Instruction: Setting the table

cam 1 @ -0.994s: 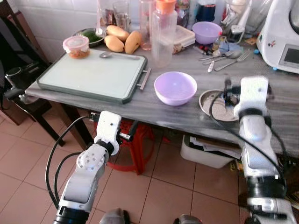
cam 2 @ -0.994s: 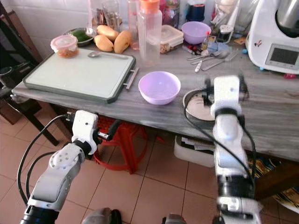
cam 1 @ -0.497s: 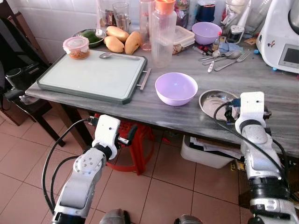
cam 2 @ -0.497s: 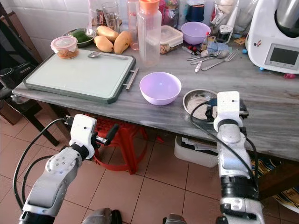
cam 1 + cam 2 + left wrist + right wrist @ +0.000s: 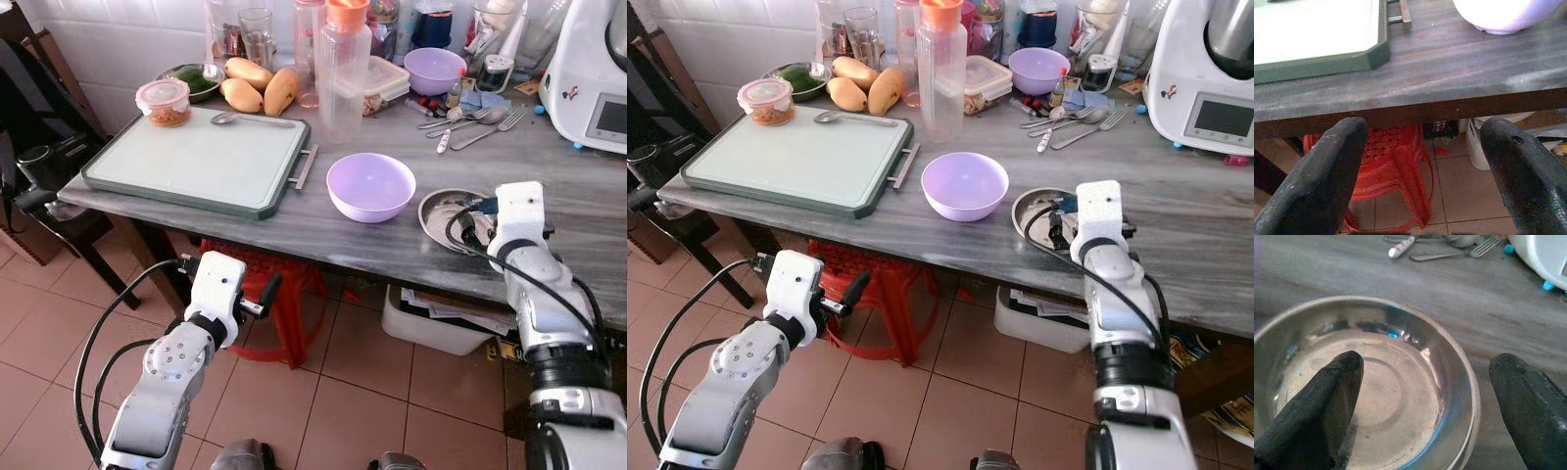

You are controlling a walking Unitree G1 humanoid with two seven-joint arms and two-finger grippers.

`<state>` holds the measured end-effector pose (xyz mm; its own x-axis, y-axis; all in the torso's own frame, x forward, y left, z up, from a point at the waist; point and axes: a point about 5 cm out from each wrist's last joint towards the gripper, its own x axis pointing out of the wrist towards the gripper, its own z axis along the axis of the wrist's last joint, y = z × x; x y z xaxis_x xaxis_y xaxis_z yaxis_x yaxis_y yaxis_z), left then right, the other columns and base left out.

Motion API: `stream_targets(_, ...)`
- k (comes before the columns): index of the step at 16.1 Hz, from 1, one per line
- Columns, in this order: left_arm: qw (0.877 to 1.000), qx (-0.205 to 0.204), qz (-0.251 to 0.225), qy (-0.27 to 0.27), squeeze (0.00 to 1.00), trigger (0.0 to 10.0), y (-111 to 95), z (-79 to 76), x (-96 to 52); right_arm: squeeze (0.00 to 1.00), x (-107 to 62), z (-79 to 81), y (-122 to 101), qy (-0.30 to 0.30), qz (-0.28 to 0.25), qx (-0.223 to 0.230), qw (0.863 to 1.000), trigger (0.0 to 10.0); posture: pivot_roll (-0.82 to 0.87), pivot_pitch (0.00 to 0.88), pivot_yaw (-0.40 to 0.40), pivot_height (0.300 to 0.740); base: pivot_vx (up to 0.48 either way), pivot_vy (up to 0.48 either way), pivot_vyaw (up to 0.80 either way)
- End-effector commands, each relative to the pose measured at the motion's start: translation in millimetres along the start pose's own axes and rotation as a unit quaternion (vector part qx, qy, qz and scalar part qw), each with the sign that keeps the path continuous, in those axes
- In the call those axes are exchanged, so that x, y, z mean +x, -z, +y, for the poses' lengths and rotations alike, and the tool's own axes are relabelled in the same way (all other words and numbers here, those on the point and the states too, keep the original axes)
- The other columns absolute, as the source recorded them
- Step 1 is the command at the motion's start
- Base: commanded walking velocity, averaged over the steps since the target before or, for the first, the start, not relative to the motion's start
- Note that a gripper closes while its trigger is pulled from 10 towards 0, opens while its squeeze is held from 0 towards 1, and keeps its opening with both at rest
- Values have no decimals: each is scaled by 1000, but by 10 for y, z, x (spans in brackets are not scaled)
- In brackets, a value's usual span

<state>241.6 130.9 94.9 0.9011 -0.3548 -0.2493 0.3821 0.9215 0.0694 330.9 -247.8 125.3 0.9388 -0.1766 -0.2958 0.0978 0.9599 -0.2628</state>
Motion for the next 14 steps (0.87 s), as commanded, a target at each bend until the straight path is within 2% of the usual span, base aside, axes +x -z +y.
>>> stream_targets(1,1000,8,1,5,0,10000,-21,0,-18,922,12,19,34,-13,15,11,1000,10000,-2,1,57,740,0,0,0)
stream_targets(4,1000,8,3,2,0,10000,-3,19,-8,855,6,82,145,-51,46,28,997,10000,-7,0,52,740,0,0,0)
stream_targets(6,1000,7,4,2,0,10000,-5,-2,-11,737,3,141,181,-78,59,33,995,10000,-10,0,48,740,0,0,0)
stream_targets(11,1000,2,3,3,0,10000,-2,-38,-9,718,7,292,155,-131,64,54,988,10000,-14,0,47,740,0,0,0)
stream_targets(14,1000,3,-2,4,0,10000,-42,-28,20,643,21,372,68,-139,53,63,987,10000,-14,0,49,740,0,0,0)
